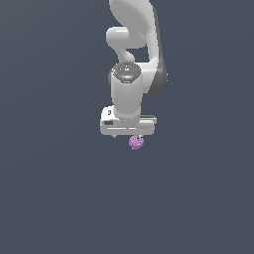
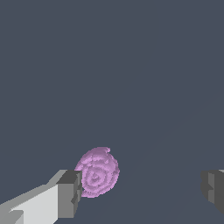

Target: Pick up the object and move it to a goal position.

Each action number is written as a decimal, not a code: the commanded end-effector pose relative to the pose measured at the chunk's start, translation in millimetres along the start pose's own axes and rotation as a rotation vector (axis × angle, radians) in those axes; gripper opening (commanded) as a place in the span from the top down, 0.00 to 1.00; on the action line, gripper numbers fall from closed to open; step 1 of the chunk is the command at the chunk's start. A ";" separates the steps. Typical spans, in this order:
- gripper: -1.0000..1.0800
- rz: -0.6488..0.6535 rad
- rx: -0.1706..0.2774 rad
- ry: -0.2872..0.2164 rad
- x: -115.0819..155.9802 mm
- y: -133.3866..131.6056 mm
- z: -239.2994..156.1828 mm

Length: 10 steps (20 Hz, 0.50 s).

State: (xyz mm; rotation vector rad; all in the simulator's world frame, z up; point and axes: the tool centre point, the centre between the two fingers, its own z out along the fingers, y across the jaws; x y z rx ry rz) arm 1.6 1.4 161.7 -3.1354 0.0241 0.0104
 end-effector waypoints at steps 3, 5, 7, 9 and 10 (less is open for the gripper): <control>0.04 0.005 0.002 -0.001 0.2 0.9 0.0; 0.04 0.021 0.008 -0.004 0.7 3.5 -0.2; 0.04 0.044 0.017 -0.008 1.4 7.2 -0.3; 0.04 0.057 0.023 -0.010 1.8 9.5 -0.3; 0.04 0.060 0.024 -0.010 1.9 9.9 -0.3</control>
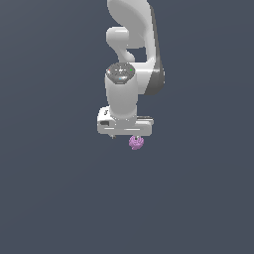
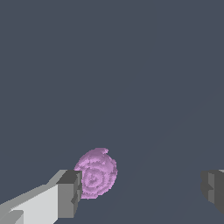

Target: Pick up the object and move it to a goal position.

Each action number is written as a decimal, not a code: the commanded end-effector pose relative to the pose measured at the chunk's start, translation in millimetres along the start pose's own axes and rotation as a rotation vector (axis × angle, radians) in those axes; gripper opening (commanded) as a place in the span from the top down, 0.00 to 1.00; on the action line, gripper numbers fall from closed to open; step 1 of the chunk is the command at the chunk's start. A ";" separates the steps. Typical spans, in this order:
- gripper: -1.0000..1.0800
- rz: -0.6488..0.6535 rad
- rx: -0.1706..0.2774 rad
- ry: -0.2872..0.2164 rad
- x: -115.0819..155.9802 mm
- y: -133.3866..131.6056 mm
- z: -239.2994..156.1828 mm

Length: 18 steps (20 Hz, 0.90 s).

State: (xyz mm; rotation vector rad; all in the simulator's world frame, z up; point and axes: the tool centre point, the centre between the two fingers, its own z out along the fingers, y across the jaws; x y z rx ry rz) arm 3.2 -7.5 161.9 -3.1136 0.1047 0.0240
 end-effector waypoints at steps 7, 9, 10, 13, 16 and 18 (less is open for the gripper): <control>0.04 -0.007 0.002 -0.001 -0.8 -0.3 1.7; 0.04 -0.024 0.000 -0.001 -2.2 -1.7 4.2; 0.04 -0.036 -0.001 0.000 -3.2 -2.6 5.7; 0.04 -0.081 -0.005 0.000 -7.0 -6.3 11.8; 0.04 -0.142 -0.009 0.001 -12.3 -11.3 19.9; 0.04 -0.193 -0.013 0.002 -16.8 -15.5 26.4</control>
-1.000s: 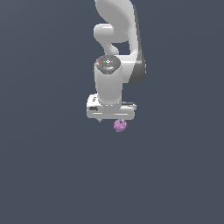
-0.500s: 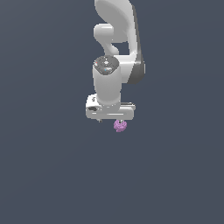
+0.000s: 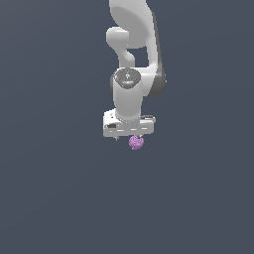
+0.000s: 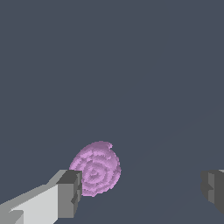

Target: Pick up the object and move it to a goal position.

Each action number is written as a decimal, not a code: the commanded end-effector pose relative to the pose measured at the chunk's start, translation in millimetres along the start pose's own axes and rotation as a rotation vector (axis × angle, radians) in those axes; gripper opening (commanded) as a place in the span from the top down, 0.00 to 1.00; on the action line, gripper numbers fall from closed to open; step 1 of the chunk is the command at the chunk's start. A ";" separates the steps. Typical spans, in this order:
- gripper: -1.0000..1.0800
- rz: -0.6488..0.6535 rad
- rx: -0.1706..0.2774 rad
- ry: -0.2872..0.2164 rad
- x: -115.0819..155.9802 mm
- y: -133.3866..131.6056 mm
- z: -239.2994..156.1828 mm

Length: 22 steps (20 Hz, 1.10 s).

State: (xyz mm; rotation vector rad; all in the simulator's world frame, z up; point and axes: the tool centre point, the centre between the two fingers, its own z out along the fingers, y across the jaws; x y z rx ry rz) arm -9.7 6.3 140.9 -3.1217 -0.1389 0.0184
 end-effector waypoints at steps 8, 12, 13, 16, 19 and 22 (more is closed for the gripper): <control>0.04 -0.277 -0.015 0.004 -22.7 -27.7 33.5; 0.04 -0.363 -0.018 0.005 -30.6 -36.5 43.1; 0.04 -0.380 -0.018 0.006 -32.1 -38.2 44.9; 0.04 -0.418 -0.019 0.006 -35.8 -42.2 49.0; 0.04 -0.439 -0.019 0.007 -37.8 -44.4 51.1; 0.04 -0.437 -0.019 0.006 -37.7 -44.4 51.1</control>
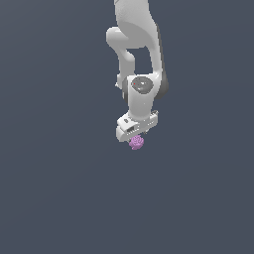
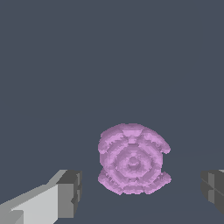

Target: Pick up the object and move it to a goal position.

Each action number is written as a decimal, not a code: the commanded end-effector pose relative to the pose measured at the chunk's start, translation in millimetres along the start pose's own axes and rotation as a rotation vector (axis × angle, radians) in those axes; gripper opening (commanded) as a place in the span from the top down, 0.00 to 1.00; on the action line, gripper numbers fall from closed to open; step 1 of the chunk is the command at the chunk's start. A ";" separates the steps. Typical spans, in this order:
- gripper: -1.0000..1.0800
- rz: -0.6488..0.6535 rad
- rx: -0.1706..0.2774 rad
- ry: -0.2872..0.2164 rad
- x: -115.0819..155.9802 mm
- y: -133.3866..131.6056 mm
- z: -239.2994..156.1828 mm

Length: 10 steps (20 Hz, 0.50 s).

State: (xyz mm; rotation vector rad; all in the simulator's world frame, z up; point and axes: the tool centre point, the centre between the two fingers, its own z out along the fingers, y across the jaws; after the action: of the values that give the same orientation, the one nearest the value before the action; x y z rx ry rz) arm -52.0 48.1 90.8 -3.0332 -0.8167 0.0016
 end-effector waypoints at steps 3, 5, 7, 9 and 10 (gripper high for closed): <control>0.04 0.000 0.000 0.000 -0.1 0.3 2.9; 0.04 -0.001 0.000 0.000 -0.3 0.1 8.3; 0.04 -0.002 0.000 0.000 -0.6 -0.1 16.2; 0.04 -0.003 0.000 0.001 -0.9 -0.7 26.5; 0.04 -0.004 0.000 0.001 -1.0 -0.9 31.8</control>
State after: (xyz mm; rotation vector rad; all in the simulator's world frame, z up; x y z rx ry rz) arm -52.7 48.2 66.9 -3.0322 -0.8213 -0.0005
